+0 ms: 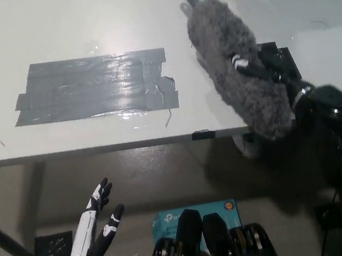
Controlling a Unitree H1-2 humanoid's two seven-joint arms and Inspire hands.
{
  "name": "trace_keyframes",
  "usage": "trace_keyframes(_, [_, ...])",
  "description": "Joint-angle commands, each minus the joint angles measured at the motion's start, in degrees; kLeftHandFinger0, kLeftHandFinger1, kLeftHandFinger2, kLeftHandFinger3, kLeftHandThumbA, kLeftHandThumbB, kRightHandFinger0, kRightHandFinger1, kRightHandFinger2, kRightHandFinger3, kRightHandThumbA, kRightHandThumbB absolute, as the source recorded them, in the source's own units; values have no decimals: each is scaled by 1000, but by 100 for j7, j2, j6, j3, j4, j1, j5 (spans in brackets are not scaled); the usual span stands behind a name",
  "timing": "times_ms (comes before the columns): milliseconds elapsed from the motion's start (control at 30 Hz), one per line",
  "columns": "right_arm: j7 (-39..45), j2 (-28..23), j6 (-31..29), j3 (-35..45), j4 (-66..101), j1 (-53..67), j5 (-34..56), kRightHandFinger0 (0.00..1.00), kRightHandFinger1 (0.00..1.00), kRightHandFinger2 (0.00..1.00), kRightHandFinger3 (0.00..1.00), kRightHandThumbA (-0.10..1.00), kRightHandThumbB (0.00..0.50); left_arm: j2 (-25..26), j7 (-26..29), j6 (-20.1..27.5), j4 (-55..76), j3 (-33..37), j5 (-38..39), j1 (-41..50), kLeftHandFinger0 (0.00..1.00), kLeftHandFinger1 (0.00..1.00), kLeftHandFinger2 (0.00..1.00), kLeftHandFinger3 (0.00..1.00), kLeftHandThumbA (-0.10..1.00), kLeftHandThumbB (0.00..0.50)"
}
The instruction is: A grey duster is kept infront of the robot in the middle of the table and the robot extends its right arm to grab the duster, picks it up and hands it to a person
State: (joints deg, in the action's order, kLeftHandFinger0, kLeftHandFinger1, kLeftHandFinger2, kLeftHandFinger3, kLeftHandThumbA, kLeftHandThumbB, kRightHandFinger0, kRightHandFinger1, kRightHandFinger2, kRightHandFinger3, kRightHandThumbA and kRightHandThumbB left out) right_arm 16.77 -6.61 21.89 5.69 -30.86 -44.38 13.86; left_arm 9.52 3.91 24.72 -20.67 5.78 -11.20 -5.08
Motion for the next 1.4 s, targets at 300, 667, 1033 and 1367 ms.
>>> trace_keyframes(300, [-1393,832,504,93,2397,551,4586,0,517,914,1000,-100,108,61,178,221,140,-106,-79,-170,1000,1000,1000,1000,839,248])
trace_keyframes(667, [-1846,811,504,-251,3401,1135,5333,1,582,969,1000,-100,134,56,140,221,171,-77,-108,-52,1000,1000,1000,1000,853,263])
trace_keyframes(1033, [-1472,567,504,-310,3794,1256,5775,522,945,1000,1000,277,256,75,170,221,165,-64,-160,-69,1000,1000,1000,1000,855,260])
trace_keyframes(1367, [-367,315,504,-483,4034,1560,4904,1000,1000,1000,1000,775,500,77,163,221,101,-45,-107,-85,1000,1000,1000,1000,835,252])
